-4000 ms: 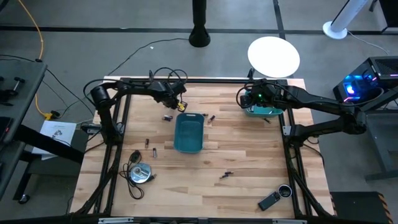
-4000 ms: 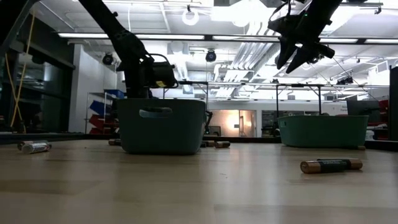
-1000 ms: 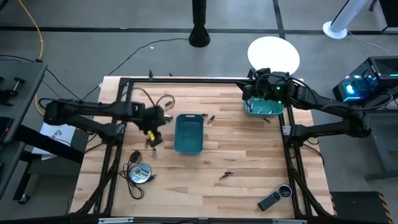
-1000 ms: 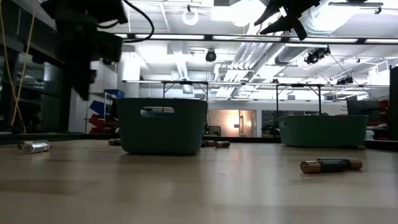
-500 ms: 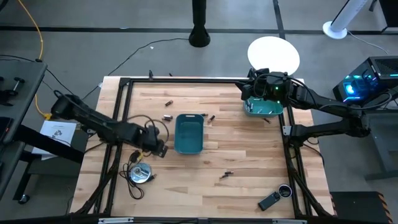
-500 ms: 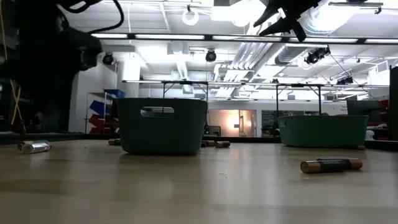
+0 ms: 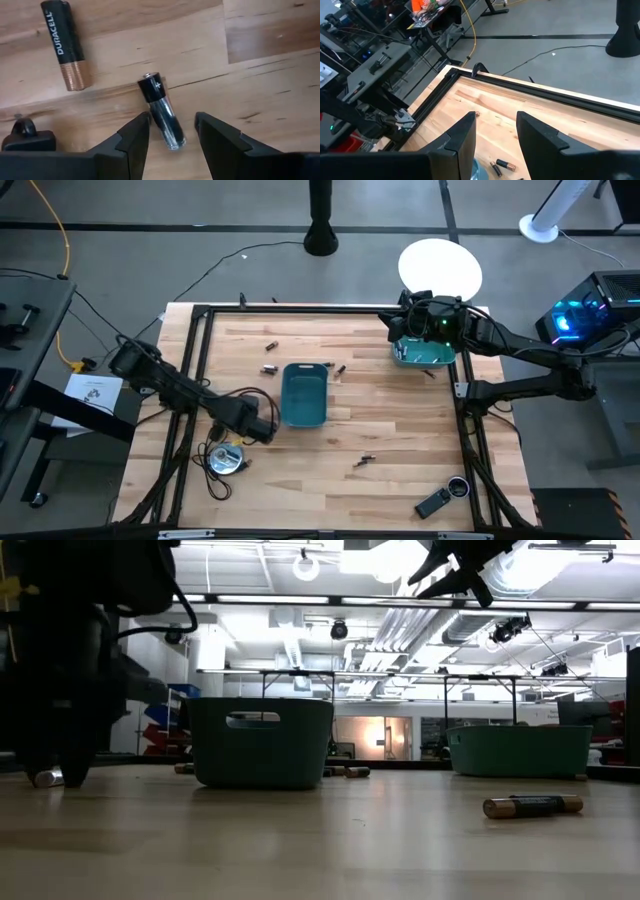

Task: Sort batteries
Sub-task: Put the silver battery into the green bin

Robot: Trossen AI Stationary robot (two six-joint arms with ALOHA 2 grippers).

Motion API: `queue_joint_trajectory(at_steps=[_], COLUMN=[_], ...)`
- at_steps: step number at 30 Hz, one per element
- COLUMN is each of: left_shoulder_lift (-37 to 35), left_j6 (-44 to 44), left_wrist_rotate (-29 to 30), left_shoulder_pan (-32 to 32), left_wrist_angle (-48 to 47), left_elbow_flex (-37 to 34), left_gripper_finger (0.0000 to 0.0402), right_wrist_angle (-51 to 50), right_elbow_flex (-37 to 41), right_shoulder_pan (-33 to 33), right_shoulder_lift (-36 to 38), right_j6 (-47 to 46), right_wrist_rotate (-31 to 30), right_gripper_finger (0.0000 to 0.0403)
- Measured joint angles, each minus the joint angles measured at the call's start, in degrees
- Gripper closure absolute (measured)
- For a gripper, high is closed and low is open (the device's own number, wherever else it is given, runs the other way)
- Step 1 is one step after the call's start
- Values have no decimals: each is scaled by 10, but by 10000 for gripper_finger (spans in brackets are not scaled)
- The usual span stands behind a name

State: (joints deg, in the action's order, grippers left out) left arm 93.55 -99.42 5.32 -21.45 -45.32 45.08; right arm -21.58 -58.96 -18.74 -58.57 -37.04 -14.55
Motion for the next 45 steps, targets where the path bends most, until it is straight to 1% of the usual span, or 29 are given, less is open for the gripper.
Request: queue_joint_trajectory(at_steps=[2,4,6,8,9,11,13,16,19,20,24,26,28,31,33,34,35,37,41,45], left_shoulder_lift=[17,20,13,-6,-20,-52,-92,-157,-231,-255,-326,-348,-362,-372,-373,-372,-371,-371,-381,-408], left_j6=[1,13,32,46,52,57,56,70,105,121,223,293,388,522,576,594,611,632,650,681], left_wrist_rotate=[-4,-6,-9,3,14,69,95,107,155,168,209,230,237,214,177,153,130,90,34,15], left_shoulder_pan=[6,12,19,21,21,23,26,23,32,37,73,99,126,170,197,209,219,235,250,249], left_wrist_angle=[-1,4,12,16,15,-4,-28,-83,-87,-83,-26,20,91,233,330,373,410,463,474,459], left_elbow_flex=[3,3,2,0,-1,-5,-3,-4,-3,-3,-2,-2,-2,-2,-2,-2,-2,-1,12,25], left_gripper_finger=[246,264,300,351,368,371,370,370,370,370,370,370,370,370,370,370,370,370,370,370], right_wrist_angle=[-2,-5,-7,-13,-14,-17,-17,-18,-51,-79,-240,-313,-373,-393,-385,-379,-372,-354,-326,-296], right_elbow_flex=[0,0,0,0,0,0,0,0,0,0,0,0,0,0,0,0,0,0,0,0], right_shoulder_pan=[0,0,0,0,0,0,0,0,0,-1,-11,-21,-36,-67,-83,-90,-96,-107,-109,-95], right_shoulder_lift=[0,0,0,0,0,0,0,0,0,0,-11,-27,-53,-102,-143,-166,-188,-235,-310,-348], right_j6=[0,0,1,7,11,13,15,17,7,-15,-116,-144,-170,-179,-164,-155,-146,-132,-120,-139], right_wrist_rotate=[0,0,0,0,0,2,15,38,43,35,-44,-80,-103,-105,-102,-96,-87,-57,-20,10], right_gripper_finger=[267,267,267,267,267,267,267,267,267,267,277,289,306,345,380,391,396,392,401,402])
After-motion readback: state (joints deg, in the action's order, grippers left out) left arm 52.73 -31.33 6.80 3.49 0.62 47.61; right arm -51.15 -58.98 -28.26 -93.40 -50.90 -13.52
